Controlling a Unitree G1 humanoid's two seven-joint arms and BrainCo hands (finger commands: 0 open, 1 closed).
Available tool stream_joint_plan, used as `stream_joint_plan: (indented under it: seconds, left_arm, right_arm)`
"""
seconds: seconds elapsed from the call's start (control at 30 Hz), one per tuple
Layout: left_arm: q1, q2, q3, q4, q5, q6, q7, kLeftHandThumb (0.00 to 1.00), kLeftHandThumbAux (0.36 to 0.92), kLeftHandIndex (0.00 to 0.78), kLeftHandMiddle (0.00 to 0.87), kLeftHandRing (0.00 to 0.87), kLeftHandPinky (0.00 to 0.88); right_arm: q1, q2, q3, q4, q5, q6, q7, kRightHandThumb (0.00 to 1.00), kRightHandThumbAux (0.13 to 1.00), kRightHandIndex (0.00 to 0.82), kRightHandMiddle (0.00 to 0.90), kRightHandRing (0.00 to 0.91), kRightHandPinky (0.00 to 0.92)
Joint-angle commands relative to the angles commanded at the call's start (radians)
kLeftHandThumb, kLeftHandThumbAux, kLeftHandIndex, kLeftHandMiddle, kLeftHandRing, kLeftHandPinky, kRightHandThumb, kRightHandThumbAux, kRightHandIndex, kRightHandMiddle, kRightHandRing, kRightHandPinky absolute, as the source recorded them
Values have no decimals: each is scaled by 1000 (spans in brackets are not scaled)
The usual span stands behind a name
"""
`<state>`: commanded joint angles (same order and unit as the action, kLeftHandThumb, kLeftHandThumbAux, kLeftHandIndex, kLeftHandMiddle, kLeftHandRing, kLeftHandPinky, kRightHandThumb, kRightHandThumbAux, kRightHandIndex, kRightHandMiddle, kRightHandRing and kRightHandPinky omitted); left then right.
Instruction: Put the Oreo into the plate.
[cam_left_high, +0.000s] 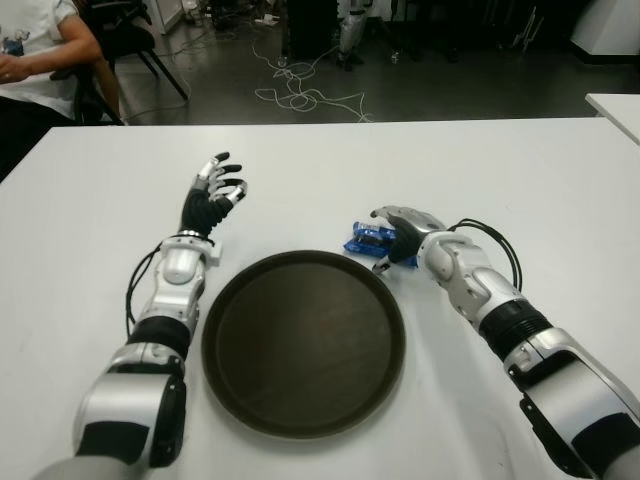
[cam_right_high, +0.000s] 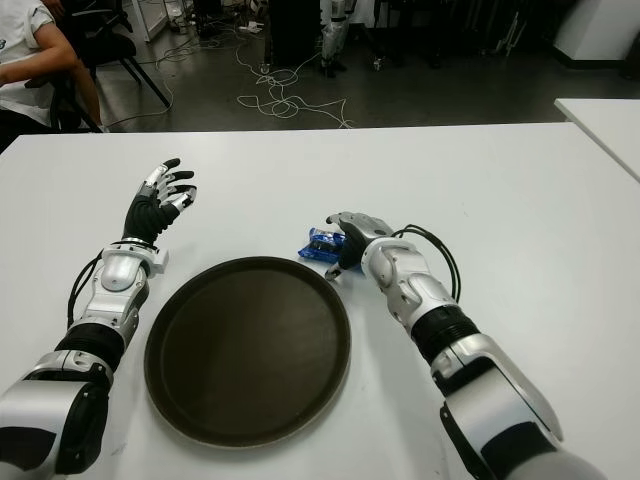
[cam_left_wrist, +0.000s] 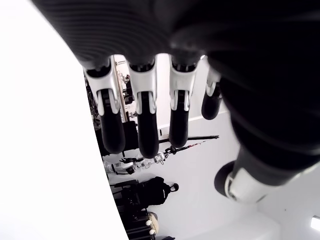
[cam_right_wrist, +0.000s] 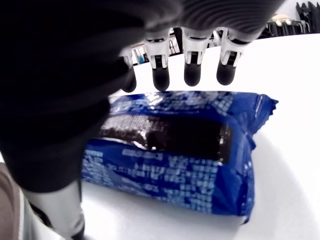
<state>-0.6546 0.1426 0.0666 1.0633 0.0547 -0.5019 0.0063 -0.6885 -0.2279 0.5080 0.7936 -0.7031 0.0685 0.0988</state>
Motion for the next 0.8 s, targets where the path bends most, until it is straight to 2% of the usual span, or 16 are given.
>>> stream_joint_plan:
  seconds: [0.23, 0.4, 0.57, 0.63, 0.77, 0.8]
  left_arm:
    - [1, -2, -3, -12, -1, 6, 4, 393, 684, 115, 229, 256, 303]
    - [11, -2, -11, -33, 4, 4, 8, 404, 695, 110, 228, 255, 303]
    - [15, -2, -16, -42, 7, 4, 10, 401, 692, 109, 234, 260, 307]
    - [17, -2, -14, -44, 6, 3, 9, 405, 692, 109, 234, 260, 305]
    - [19, -4, -11, -47, 4, 2, 8, 413, 689, 111, 233, 259, 295]
    - [19, -4, -11, -48, 4, 2, 8, 414, 690, 113, 234, 258, 294]
  right_arm:
    - [1, -5, 8, 2, -10, 4, -35, 0, 727, 149, 123, 114, 102]
    - [-4, -11, 26, 14, -35, 15, -76, 0, 653, 200, 156, 144, 122]
    - [-7, -17, 41, 17, -60, 23, -115, 0, 620, 244, 179, 153, 117]
    - [-6, -18, 43, 13, -61, 24, -125, 0, 632, 268, 193, 167, 139]
    - [-5, -20, 47, 9, -67, 30, -143, 0, 700, 339, 244, 224, 241]
    - [-4, -21, 47, 8, -68, 31, -146, 0, 729, 367, 274, 263, 303]
